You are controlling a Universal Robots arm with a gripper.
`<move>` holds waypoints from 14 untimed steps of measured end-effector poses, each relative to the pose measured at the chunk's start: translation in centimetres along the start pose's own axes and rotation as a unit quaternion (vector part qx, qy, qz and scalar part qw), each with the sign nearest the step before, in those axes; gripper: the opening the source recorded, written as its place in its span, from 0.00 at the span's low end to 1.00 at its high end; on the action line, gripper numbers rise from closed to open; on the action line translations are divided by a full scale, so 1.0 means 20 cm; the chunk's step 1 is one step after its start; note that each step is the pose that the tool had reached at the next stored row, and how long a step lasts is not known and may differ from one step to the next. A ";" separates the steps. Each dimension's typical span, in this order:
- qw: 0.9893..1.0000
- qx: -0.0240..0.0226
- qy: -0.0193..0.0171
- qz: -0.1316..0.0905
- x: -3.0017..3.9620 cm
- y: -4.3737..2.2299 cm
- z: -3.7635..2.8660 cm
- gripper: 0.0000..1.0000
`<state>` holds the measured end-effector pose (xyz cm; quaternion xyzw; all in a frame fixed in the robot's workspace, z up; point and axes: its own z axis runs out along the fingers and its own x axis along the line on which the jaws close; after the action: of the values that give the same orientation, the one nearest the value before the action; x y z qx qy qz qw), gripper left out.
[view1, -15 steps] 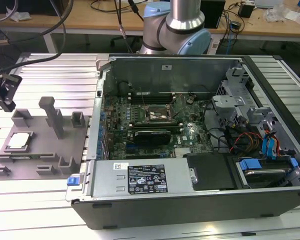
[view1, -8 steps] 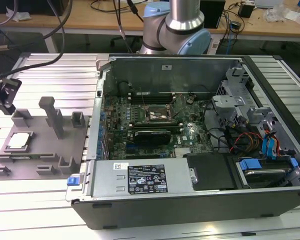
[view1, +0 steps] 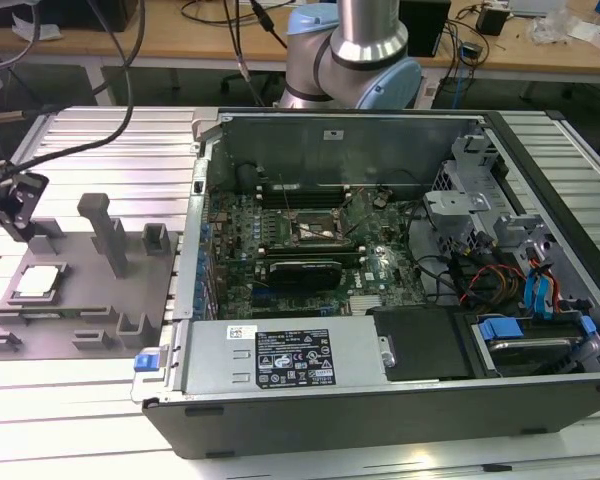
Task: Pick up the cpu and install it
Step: 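Pick up the cpu and move it towards the insertion slot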
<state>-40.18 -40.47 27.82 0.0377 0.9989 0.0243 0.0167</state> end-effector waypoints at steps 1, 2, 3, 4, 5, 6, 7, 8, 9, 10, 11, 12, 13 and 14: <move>1.000 0.000 0.000 0.000 0.000 -0.004 0.011 0.11; 1.000 0.000 0.000 0.000 0.000 -0.006 0.019 0.11; 1.000 0.000 0.000 0.000 0.001 -0.012 0.037 0.11; 1.000 0.000 0.000 0.000 0.001 -0.016 0.047 0.11; 1.000 0.000 0.000 0.000 0.002 -0.020 0.054 0.11; 1.000 0.000 0.000 0.000 0.003 -0.027 0.067 0.11; 1.000 0.000 0.000 0.000 0.003 -0.032 0.078 0.11; 1.000 0.000 0.000 0.000 0.004 -0.035 0.086 0.11; 1.000 0.000 0.000 0.000 0.005 -0.037 0.095 0.11; 1.000 0.000 0.000 0.000 0.006 -0.039 0.104 0.11; 1.000 0.000 0.000 0.000 0.009 -0.043 0.124 0.11; 1.000 0.000 0.000 0.000 0.011 -0.044 0.131 0.11; 1.000 0.000 0.000 0.000 0.014 -0.046 0.139 0.11; 1.000 0.000 0.000 0.000 0.023 -0.048 0.154 0.11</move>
<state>-40.60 -41.24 24.68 0.0377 0.9989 0.0243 0.0166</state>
